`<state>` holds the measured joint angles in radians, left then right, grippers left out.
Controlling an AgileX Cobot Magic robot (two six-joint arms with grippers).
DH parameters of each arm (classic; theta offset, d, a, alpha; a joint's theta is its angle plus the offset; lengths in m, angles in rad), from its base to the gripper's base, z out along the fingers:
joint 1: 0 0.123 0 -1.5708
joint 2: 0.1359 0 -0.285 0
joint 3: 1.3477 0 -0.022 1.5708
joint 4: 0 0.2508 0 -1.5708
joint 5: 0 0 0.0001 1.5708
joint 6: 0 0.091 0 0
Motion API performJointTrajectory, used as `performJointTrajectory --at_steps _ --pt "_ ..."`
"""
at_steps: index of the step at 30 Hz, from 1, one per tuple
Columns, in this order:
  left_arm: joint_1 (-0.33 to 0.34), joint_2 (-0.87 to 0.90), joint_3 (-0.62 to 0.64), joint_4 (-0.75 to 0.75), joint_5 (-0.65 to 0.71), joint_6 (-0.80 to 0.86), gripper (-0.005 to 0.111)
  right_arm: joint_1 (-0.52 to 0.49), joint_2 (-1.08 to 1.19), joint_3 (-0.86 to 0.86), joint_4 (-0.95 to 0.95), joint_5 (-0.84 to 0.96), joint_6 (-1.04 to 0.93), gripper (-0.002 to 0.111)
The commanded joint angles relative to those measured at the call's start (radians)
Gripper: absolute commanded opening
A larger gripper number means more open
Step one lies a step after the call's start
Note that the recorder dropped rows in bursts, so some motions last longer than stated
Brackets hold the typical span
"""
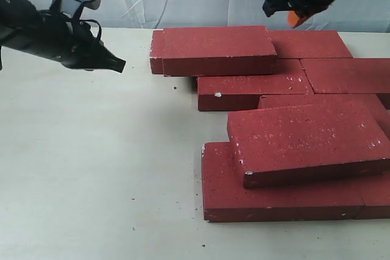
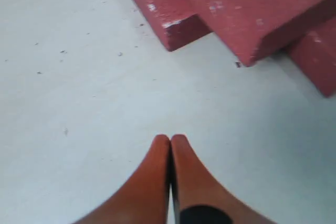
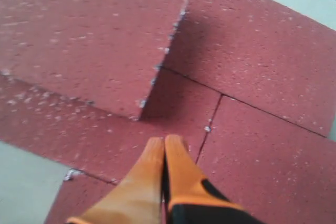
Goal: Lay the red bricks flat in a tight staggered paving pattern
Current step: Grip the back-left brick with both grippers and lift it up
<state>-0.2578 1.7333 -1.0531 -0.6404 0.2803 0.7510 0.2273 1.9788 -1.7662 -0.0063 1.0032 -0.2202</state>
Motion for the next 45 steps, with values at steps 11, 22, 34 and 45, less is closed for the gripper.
performJointTrajectory --at_steps 11,22,34,45 --pt "0.005 0.373 -0.449 -0.052 0.194 -0.008 0.0 -0.067 0.294 -0.142 -0.005 -0.182 -0.049 -0.001" --pt "-0.025 0.448 -0.548 -0.108 0.263 0.009 0.0 -0.063 0.339 -0.211 0.144 -0.105 -0.123 -0.001" --pt "-0.047 0.387 -0.554 -0.077 0.276 0.018 0.0 -0.006 0.274 -0.213 0.174 -0.042 -0.144 -0.001" --pt "-0.001 0.194 -0.444 -0.017 0.373 -0.017 0.0 0.029 0.131 -0.211 0.222 0.116 -0.145 -0.001"
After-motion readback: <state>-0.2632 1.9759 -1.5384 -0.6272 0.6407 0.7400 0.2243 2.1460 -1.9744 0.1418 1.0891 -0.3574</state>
